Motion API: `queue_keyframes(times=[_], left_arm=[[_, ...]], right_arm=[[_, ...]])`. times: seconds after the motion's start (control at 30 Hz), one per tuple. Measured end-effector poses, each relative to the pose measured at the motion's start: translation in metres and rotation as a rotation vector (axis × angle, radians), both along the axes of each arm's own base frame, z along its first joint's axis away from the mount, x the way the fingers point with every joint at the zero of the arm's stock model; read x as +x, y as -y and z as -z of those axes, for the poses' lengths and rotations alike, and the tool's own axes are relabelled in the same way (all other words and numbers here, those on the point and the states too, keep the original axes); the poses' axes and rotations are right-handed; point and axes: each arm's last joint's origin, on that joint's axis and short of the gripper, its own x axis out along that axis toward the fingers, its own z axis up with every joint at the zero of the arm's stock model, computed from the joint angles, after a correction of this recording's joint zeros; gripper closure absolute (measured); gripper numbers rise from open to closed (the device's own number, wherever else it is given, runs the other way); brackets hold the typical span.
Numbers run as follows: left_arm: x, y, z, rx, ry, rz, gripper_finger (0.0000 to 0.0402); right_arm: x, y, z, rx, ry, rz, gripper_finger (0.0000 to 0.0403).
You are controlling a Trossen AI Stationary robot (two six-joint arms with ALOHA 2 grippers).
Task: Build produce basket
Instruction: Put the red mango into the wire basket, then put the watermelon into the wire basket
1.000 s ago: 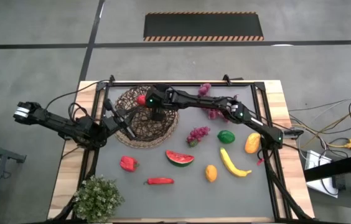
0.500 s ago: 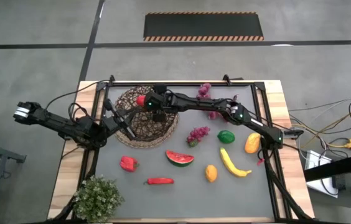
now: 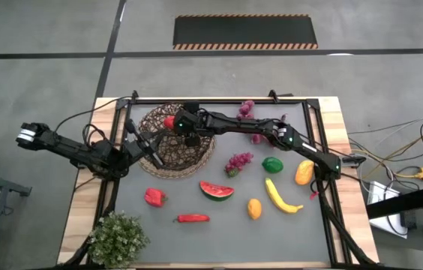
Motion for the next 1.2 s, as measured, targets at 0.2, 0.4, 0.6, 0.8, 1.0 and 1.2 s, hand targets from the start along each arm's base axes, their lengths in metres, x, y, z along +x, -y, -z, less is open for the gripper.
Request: queue_keyframes(times=[0.2, 0.4, 0.6, 0.8, 1.0, 1.2], left_arm=[[0.0, 0.0, 0.0, -0.001, -0.005, -0.004, 0.0396], [0.0, 0.0, 0.0, 0.0, -0.006, -0.004, 0.0396], [0.0, 0.0, 0.0, -0.001, -0.005, -0.004, 0.0396], [0.0, 0.0, 0.0, -0.003, -0.003, -0.003, 0.0396], [0.002, 0.001, 0.002, -0.005, -0.011, 0.0, 0.0396], [0.011, 0.004, 0.009, 0.026, -0.051, 0.051, 0.0396]], right_arm=[[0.0, 0.0, 0.0, 0.02, 0.024, 0.028, 0.0127], [0.0, -0.001, -0.002, 0.015, 0.033, 0.055, 0.0128], [-0.009, -0.022, -0.028, -0.043, 0.013, 0.084, 0.0131], [-0.044, -0.053, -0.073, 0.03, -0.076, 0.129, 0.0153], [-0.086, -0.084, -0.116, 0.299, -0.094, 0.136, 0.018], [-0.118, -0.128, -0.121, 0.386, -0.093, 0.055, 0.0198]])
